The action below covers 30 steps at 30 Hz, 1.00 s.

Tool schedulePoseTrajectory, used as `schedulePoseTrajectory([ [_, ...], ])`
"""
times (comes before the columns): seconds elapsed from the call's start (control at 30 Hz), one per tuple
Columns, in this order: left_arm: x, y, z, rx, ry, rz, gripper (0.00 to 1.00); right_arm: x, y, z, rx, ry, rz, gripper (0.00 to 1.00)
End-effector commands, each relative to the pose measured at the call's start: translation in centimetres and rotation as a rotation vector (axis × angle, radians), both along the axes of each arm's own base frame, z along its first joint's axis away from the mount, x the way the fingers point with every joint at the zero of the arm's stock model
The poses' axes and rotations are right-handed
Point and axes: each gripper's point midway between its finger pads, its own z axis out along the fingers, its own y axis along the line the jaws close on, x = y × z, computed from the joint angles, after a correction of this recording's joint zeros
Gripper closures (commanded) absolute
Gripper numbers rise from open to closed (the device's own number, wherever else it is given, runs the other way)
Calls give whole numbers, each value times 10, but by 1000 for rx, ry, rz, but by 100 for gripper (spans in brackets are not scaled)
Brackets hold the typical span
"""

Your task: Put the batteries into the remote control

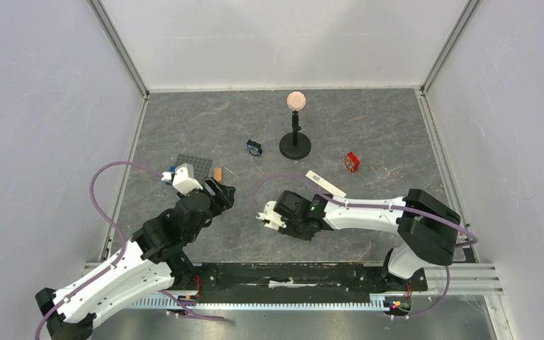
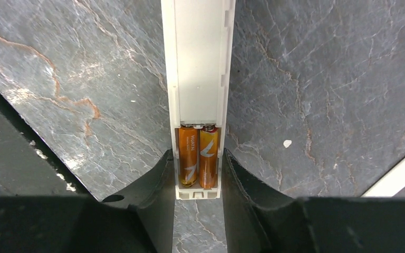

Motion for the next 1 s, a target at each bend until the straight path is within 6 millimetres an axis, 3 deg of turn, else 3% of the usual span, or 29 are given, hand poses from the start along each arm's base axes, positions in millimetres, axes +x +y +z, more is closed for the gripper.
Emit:
schedulePoseTrajectory([
  [0.0,5,4,15,21,-54,8,24,7,-5,4,-66,-26,45,69],
  [0.07,6,2,14,20,-54,-1,24,7,-2,5,-61,-23,28,61],
  [0.23,7,-6,12,17,-53,-32,24,15,6,25,15,-74,-25,26],
  [0.4,10,-21,10,10,-51,-89,24,25,17,68,243,-130,-130,16],
  [0.47,11,-31,10,9,-54,-124,24,36,15,89,371,-131,-261,16],
  [0.53,13,-43,11,11,-60,-177,24,54,0,100,460,-136,-454,16],
  [0.63,17,-67,16,3,-79,-278,25,78,-42,99,525,-158,-841,16],
  [0.73,22,-93,25,19,-123,-391,25,80,-72,81,567,-116,-1087,16],
  [0.97,44,-158,25,88,-142,-620,25,75,-99,45,722,-26,-1418,17],
])
